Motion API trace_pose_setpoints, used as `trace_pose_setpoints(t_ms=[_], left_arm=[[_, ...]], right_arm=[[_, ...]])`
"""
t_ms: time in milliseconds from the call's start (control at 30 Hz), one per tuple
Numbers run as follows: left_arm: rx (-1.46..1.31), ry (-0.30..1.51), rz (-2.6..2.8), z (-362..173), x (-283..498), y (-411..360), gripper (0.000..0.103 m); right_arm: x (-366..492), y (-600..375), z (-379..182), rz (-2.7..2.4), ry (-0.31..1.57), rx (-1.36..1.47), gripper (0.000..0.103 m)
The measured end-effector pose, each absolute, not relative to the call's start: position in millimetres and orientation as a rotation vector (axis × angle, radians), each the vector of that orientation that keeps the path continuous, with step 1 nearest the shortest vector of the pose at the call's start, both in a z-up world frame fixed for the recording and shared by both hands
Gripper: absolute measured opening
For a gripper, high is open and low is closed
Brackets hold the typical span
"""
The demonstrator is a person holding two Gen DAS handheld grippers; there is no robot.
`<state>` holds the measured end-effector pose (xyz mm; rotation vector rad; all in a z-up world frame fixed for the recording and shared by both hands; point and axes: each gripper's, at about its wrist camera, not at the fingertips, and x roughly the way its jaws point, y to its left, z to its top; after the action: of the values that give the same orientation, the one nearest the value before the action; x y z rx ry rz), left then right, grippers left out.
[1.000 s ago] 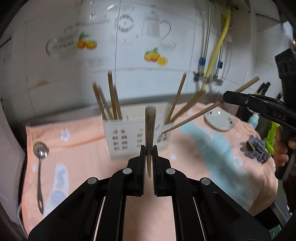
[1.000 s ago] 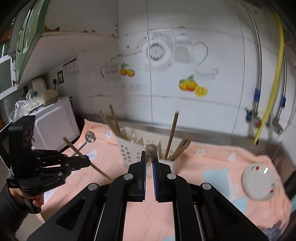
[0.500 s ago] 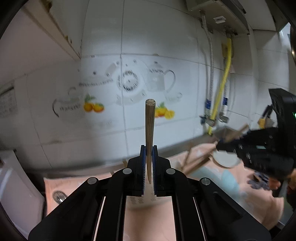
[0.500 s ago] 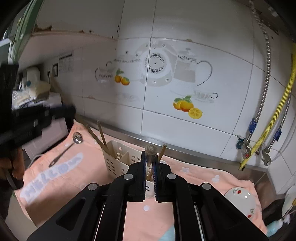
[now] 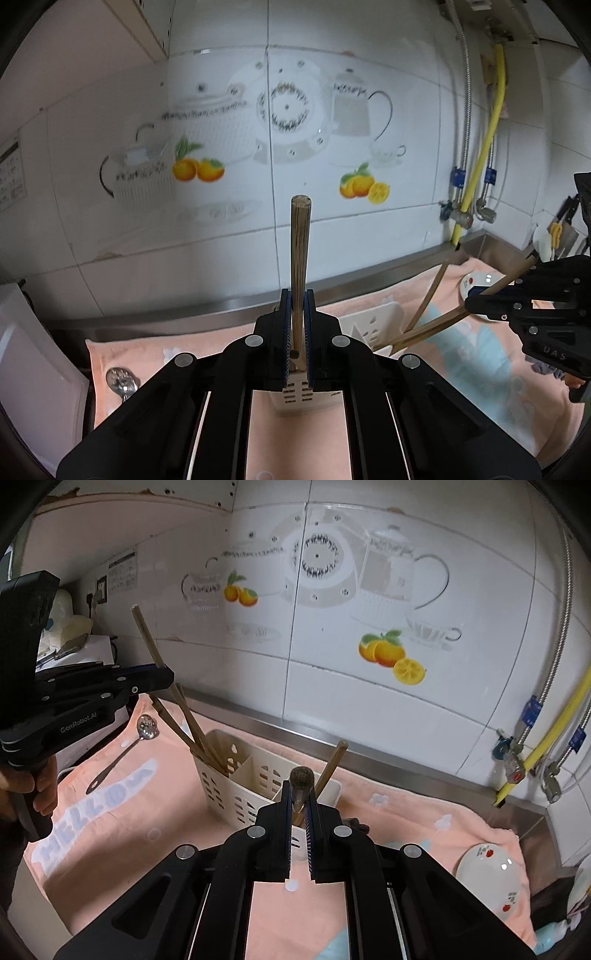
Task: Organize utensils
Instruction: 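Lift and lower the left tool's chopstick into the holder while the right tool inserts its own, then open both tools and pull them back from the holder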
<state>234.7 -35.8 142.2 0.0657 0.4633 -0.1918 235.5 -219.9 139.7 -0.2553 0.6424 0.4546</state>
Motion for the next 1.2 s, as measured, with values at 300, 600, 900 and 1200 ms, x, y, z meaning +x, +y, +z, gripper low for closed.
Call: trace_pose_setpoints(t_ms=[300, 600, 900, 1200], left_arm=[[0.057, 0.493, -0.191, 128.3, 243.3, -32.9, 0.007], [0.043, 0.463, -0.181, 130.2, 232.5, -28.2, 0.039], [0.029, 0.418, -0.155, 132.5, 202.1, -22.1, 0.07], [0.022, 0.409, -0.128, 117.1, 166.6, -15.5, 0.095]], right_arm=[[255.9, -215.9, 120.0, 0.451, 0.69, -0.216, 0.006], [254.2, -220.6, 117.4, 0.445, 0.671, -0.176, 0.01], [225.2, -229.2, 127.8, 0.427, 0.594, -0.146, 0.03], [182.4, -235.1, 118.1, 0.387, 0.541, -0.139, 0.046]])
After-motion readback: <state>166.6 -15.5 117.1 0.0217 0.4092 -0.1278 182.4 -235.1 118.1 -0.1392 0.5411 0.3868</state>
